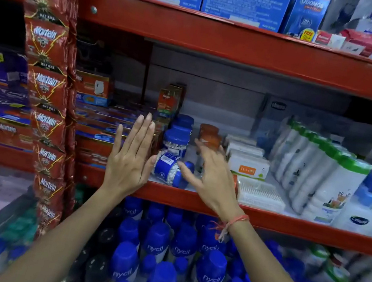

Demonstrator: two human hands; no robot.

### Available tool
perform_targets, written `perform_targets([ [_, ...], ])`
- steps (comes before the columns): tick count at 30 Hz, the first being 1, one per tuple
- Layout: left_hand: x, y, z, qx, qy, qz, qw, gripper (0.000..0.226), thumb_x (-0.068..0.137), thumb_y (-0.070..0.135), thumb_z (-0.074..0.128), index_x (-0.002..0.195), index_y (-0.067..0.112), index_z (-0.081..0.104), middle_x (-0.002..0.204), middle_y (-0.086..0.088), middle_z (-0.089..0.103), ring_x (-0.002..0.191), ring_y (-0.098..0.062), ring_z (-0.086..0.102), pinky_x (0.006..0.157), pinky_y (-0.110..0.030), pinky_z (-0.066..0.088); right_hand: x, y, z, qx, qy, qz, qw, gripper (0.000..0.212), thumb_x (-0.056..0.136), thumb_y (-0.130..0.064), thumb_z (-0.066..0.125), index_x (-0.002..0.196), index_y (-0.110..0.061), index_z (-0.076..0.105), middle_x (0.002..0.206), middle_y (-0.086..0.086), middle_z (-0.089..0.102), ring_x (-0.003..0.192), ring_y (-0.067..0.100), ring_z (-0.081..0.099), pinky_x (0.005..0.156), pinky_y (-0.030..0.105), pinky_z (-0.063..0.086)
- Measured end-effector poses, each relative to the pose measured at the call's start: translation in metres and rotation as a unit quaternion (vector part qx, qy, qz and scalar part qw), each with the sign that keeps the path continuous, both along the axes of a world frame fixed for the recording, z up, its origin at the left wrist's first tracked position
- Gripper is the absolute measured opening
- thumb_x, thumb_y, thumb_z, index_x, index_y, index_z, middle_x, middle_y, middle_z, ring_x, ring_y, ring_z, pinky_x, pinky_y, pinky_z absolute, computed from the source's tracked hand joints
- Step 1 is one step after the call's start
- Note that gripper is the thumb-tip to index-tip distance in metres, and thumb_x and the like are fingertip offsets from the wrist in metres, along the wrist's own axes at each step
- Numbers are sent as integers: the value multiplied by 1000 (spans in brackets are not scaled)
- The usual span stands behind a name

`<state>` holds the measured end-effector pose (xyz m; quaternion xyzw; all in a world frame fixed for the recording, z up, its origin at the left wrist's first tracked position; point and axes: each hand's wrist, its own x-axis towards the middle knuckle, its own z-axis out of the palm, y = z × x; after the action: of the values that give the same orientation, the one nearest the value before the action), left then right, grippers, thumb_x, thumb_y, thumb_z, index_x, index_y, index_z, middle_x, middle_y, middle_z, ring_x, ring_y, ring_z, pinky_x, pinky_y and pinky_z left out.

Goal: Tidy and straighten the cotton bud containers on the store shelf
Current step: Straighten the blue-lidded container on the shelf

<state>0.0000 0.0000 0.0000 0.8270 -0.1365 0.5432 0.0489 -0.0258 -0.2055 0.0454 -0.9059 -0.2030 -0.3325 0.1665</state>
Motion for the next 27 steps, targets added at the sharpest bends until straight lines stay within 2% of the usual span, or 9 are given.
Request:
perform_targets([
  [4, 4, 0, -8, -8, -28, 19, 999, 59, 101, 38, 20, 148, 3, 18, 158, -9, 14, 148, -21, 10, 120, -48, -4, 9, 1, -7, -57, 58, -28, 996, 79, 75, -75, 41, 126, -15, 54, 120, 2, 64, 115, 18, 55, 105, 35, 39],
  [9, 8, 2, -15, -9, -39, 22, 999, 58, 100, 35, 21, 148, 3, 19, 156, -11, 22, 148, -22, 12, 121, -48, -1, 19, 2, -12, -117, 49, -41, 991, 92, 67, -83, 37, 131, -18, 50, 121, 1, 65, 123, 17, 52, 119, 39, 12],
  [13, 9, 1, -16, -13, -38, 21, 999, 58, 99, 34, 22, 148, 3, 20, 155, -11, 24, 147, -23, 15, 121, -48, 0, 22, 4, -3, -72, 86, -10, 994, 94, 61, -77, 54, 135, -19, 45, 118, -4, 68, 117, 14, 59, 121, 41, 5],
  [15, 8, 1, -16, -15, -32, 19, 999, 58, 99, 34, 22, 147, 3, 21, 155, -11, 24, 147, -23, 15, 121, -48, 0, 23, 6, 6, -43, 105, 10, 994, 94, 59, -72, 62, 136, -21, 43, 117, -7, 68, 110, 11, 62, 120, 41, 14],
  [16, 8, 2, -16, -18, -30, 17, 999, 57, 99, 34, 22, 147, 3, 22, 155, -11, 24, 147, -23, 15, 121, -48, 0, 24, 8, 11, -22, 120, 22, 992, 95, 58, -69, 65, 136, -21, 41, 117, -7, 67, 107, 11, 62, 116, 39, 27],
  [17, 8, 1, -16, -18, -30, 19, 999, 57, 99, 34, 21, 147, 3, 22, 155, -11, 24, 147, -23, 15, 121, -48, 0, 25, 9, 17, -2, 135, 34, 990, 95, 57, -65, 69, 137, -22, 40, 117, -6, 66, 105, 11, 62, 107, 37, 40],
  [19, 7, 1, -16, -17, -26, 21, 999, 57, 99, 34, 20, 147, 3, 23, 155, -11, 25, 147, -23, 14, 121, -48, 0, 28, 12, 26, 24, 159, 56, 985, 95, 58, -58, 74, 138, -22, 38, 118, -3, 64, 103, 13, 62, 92, 34, 52],
  [24, 6, 1, -14, -17, -18, 21, 999, 56, 99, 33, 19, 147, 4, 23, 155, -11, 24, 147, -23, 15, 121, -47, 0, 33, 19, 47, 10, 206, 85, 975, 92, 61, -44, 77, 139, -20, 34, 122, 0, 62, 106, 20, 61, 89, 38, 53],
  [27, 6, 0, -14, -23, -14, 16, 1000, 56, 100, 33, 19, 147, 3, 24, 155, -11, 26, 147, -22, 15, 121, -46, 1, 38, 23, 56, -31, 242, 85, 966, 89, 62, -44, 77, 138, -14, 40, 134, -3, 55, 118, 22, 52, 95, 40, 49],
])
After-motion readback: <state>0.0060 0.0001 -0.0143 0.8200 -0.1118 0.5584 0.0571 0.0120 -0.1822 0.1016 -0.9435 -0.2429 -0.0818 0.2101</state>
